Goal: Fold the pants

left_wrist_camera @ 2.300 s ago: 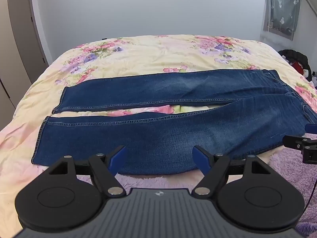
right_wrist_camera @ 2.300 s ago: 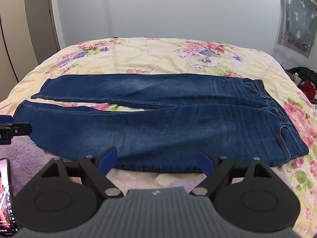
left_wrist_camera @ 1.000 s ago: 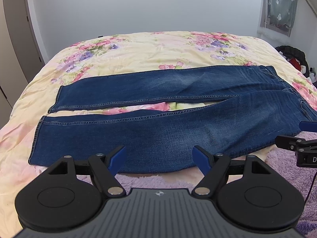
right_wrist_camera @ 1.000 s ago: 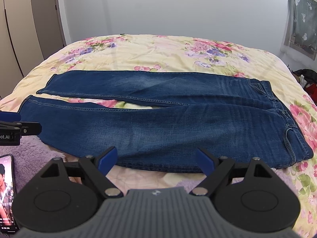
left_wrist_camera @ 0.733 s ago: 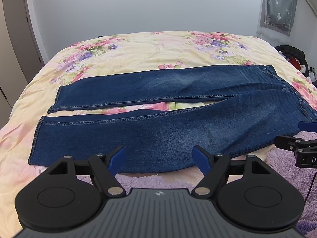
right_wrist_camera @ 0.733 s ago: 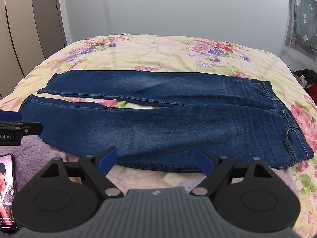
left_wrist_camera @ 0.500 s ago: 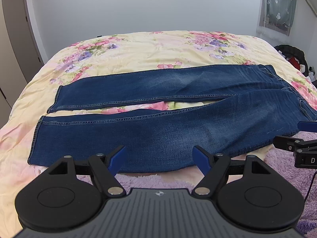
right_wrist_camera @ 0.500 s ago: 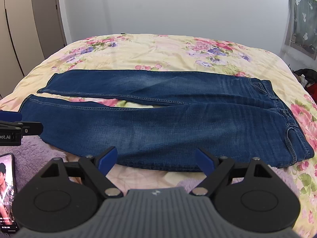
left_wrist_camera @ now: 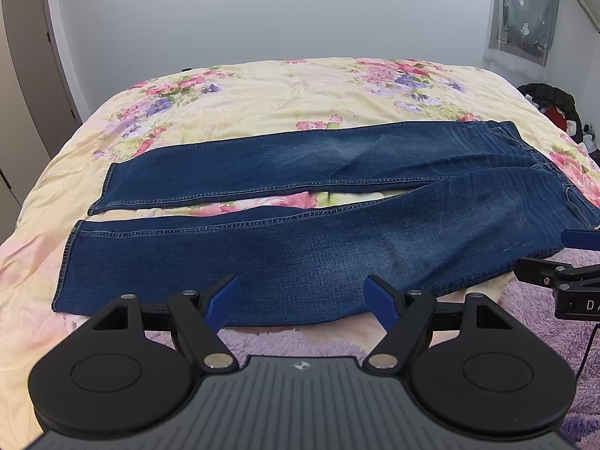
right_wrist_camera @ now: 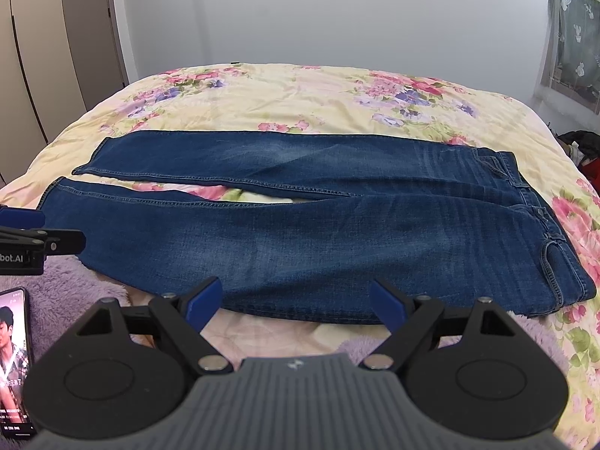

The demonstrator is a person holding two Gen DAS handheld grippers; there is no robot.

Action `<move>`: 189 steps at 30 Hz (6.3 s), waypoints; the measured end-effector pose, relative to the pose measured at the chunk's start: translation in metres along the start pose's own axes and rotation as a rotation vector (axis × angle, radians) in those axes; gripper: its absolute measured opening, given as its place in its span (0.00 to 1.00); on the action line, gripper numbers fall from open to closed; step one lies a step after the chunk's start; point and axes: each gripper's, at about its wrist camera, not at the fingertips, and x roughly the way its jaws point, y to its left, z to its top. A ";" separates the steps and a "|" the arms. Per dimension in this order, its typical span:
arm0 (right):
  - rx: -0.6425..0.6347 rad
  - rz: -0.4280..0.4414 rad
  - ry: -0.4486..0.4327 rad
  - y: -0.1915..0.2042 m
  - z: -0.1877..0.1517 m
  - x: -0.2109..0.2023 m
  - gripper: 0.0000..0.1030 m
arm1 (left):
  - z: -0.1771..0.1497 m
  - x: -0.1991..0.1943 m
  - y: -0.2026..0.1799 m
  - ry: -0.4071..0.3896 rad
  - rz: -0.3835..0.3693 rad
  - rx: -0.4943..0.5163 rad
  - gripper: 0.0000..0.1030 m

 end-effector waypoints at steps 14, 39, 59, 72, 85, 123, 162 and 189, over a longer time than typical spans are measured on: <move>0.001 0.002 -0.002 -0.001 0.000 0.000 0.80 | 0.000 -0.001 -0.007 -0.002 -0.002 0.003 0.86; -0.016 0.068 -0.082 -0.022 0.001 -0.012 0.80 | 0.006 -0.002 0.016 -0.004 0.035 0.062 0.86; -0.197 -0.263 0.028 -0.241 0.075 -0.008 0.55 | 0.030 0.030 0.147 0.096 0.234 0.304 0.75; -0.229 -0.322 0.236 -0.327 0.015 0.055 0.23 | -0.051 0.126 0.180 0.373 0.226 0.685 0.67; -0.438 -0.258 0.303 -0.314 -0.014 0.073 0.22 | -0.067 0.150 0.168 0.341 0.330 0.694 0.08; -0.417 -0.443 -0.110 -0.306 0.048 0.051 0.00 | 0.040 0.095 0.182 0.093 0.493 0.141 0.03; -0.501 -0.514 0.185 -0.334 0.199 0.395 0.02 | 0.151 0.370 0.190 0.302 0.570 0.332 0.03; -0.374 -0.593 0.060 -0.326 0.230 0.366 0.60 | 0.187 0.320 0.219 0.161 0.592 0.274 0.60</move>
